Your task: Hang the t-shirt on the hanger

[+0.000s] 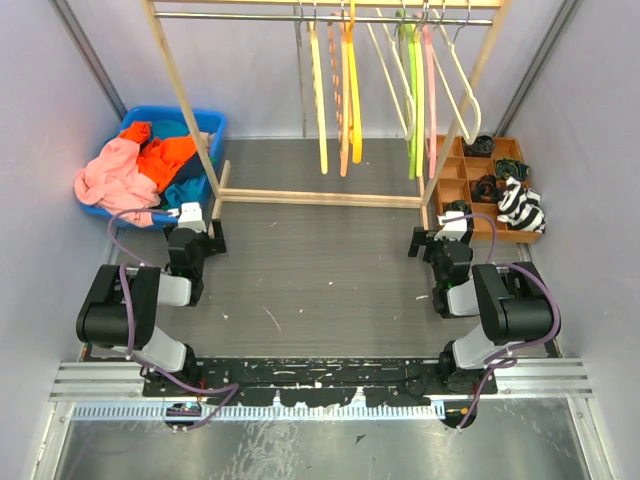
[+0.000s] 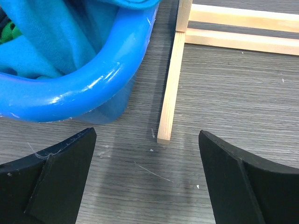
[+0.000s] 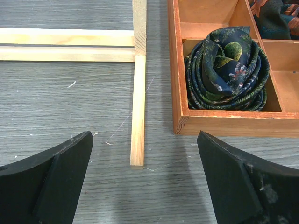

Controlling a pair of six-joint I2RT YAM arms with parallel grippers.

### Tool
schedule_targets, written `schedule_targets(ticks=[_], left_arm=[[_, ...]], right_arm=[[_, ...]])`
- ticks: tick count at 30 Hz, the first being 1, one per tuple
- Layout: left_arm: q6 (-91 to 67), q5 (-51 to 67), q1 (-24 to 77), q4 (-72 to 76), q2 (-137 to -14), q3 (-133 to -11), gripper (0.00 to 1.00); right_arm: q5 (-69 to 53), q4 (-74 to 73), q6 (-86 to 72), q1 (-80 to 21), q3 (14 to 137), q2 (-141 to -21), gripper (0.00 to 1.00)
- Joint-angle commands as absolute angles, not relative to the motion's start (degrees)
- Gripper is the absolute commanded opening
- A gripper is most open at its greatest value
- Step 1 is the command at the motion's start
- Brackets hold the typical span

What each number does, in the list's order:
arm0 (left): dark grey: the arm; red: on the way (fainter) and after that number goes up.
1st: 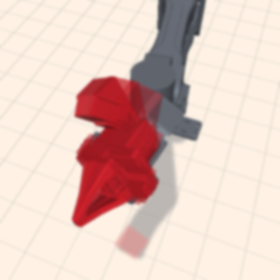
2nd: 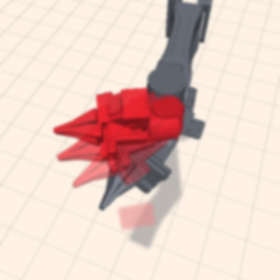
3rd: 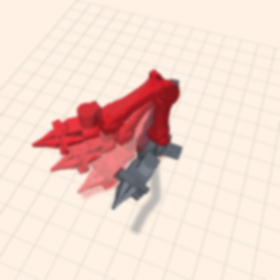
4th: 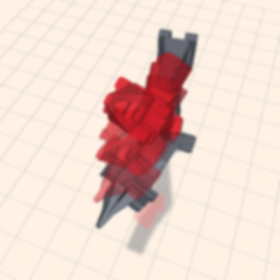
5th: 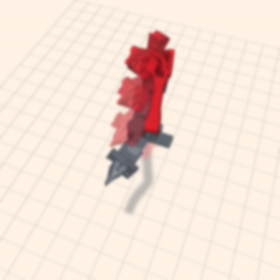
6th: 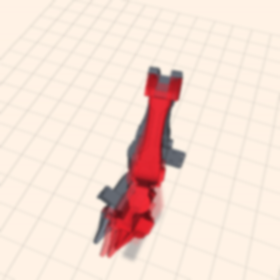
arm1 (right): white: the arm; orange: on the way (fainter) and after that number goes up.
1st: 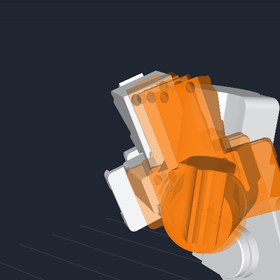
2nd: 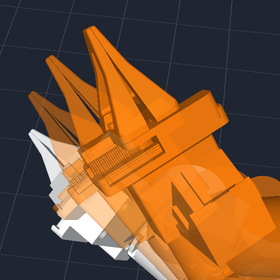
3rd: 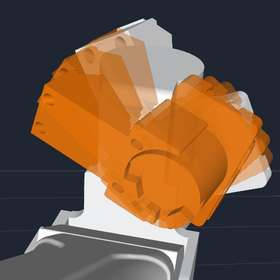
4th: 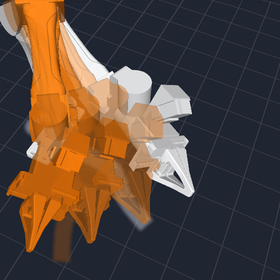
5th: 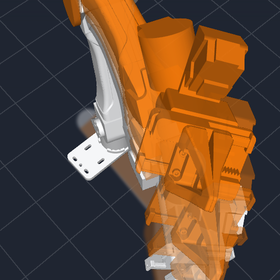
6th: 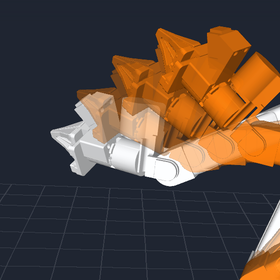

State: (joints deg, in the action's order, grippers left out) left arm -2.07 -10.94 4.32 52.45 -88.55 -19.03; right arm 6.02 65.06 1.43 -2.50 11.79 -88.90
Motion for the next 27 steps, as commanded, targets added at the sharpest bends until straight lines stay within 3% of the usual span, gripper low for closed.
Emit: schedule_targets(ticks=[1, 22, 27], left_arm=[[-1.58, -9.85, 4.31, 53.39, -88.59, -20.56, 0.98], [-0.91, -8.82, 4.31, 53.34, -88.15, -20.88, 0.98], [-4.24, -11.44, 4.74, 31.35, -79.43, -27.28, 0.98]], right_arm=[[5.95, 68.02, 1.76, -2.55, 13.21, -88.42, 1.0], [6.26, 68.16, 1.68, -2.55, 13.15, -88.33, 1.0], [14.57, 62.44, -0.97, -2.56, 12.67, -78.93, 1.0]])
